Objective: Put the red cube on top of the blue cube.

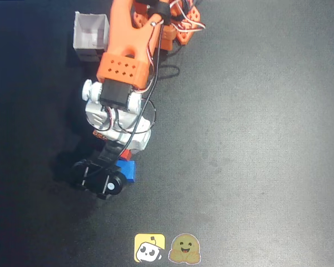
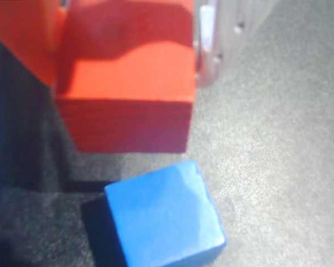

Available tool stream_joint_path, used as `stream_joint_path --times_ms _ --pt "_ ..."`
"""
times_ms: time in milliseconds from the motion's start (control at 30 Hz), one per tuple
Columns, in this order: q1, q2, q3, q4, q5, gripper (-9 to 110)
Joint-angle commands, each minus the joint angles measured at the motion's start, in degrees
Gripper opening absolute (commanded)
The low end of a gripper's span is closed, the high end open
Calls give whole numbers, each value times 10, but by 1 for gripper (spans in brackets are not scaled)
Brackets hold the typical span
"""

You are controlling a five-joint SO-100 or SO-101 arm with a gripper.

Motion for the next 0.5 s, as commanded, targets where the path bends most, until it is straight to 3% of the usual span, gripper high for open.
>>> stream_joint_path --times_ms 0,467 --pt "1 3 -33 -13 -13 4" --pt "1 -44 -63 -25 -37 4"
